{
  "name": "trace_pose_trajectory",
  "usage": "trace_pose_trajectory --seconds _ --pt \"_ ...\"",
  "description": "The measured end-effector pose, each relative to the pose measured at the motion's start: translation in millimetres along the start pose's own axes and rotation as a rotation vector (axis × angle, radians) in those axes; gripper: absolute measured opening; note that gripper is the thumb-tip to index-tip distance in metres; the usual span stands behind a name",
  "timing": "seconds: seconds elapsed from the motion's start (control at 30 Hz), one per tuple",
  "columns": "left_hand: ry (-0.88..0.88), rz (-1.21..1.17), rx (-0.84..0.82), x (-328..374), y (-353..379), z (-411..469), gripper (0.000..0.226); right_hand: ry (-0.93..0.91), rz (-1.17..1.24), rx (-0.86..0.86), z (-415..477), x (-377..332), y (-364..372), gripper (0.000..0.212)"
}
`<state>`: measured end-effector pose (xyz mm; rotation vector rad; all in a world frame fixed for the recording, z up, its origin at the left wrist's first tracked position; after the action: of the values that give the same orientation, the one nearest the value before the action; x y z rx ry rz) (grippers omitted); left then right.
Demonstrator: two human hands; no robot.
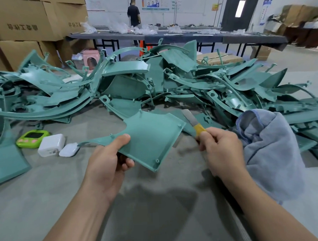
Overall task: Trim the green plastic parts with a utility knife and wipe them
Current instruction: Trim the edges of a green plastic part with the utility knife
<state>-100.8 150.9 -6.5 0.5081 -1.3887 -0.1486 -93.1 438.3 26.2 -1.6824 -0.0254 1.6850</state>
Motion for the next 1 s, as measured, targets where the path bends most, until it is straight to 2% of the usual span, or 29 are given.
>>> trace_pose_trajectory --seconds 0.1,0.17,0.2,0.23,0.3,0.33,0.37,0.4,0.47,0.57,0.63,0.7,0.77,0.83,0.9,0.93,1.0 --pt "-0.010 0.001 0.004 0 1 -2 0.009 -0.109 0.361 -0.350 -15 -23 20 0.021" --pt "-0.003 -0.003 0.010 2 -1 -1 0.010 -0.188 0.330 -0.552 -32 -37 36 0.021" --pt "0.006 -0.009 0.007 3 -1 -1 0.010 -0.188 0.272 -0.594 -36 -37 42 0.021" --pt "0.014 -0.011 0.005 4 -2 0 0.011 -0.158 0.224 -0.555 -31 -31 43 0.022" --pt "0.025 0.005 0.007 4 -5 1 0.012 -0.021 0.157 -0.297 -9 -9 27 0.026" --pt "0.037 0.017 0.006 5 -5 2 0.012 0.080 0.158 -0.189 -2 2 17 0.028" --pt "0.058 0.038 0.000 5 -6 3 0.012 0.184 0.227 -0.160 2 11 13 0.029" --pt "0.086 0.071 -0.009 7 -5 4 0.012 0.284 0.335 -0.197 2 18 14 0.031" --pt "0.134 0.133 -0.028 7 -2 4 0.010 0.425 0.513 -0.385 -5 21 30 0.036" --pt "0.082 0.097 -0.105 -5 11 -3 0.016 0.469 0.663 -0.661 -26 7 57 0.029" --pt "0.004 0.052 -0.182 -14 21 -9 0.027 0.515 0.750 -0.675 -29 6 62 0.029" --pt "-0.054 0.032 -0.269 -19 27 -12 0.038 0.571 0.795 -0.606 -24 11 57 0.031" --pt "-0.037 0.050 -0.370 -15 31 -13 0.042 0.637 0.832 -0.556 -19 17 53 0.027" --pt "0.006 0.097 -0.428 -9 31 -12 0.057 0.694 0.848 -0.559 -18 23 50 0.023" --pt "0.017 0.188 -0.332 -12 17 -4 0.065 0.736 0.811 -0.573 -18 29 49 0.022" --pt "0.037 0.277 -0.237 -12 4 1 0.056 0.753 0.787 -0.568 -19 33 49 0.022" --pt "0.223 0.641 -0.061 4 -20 10 0.027 0.772 0.756 -0.525 -16 39 47 0.023"
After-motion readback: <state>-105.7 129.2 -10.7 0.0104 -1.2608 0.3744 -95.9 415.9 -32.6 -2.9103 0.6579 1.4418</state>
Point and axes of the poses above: each hand's wrist, its own z-axis towards the middle knuckle, its own y-axis out of the palm, x = y × z, the point moved 10 cm from there along z, towards the middle knuckle, and after that the axes turned 15 degrees about y, right-handed, at the moved point
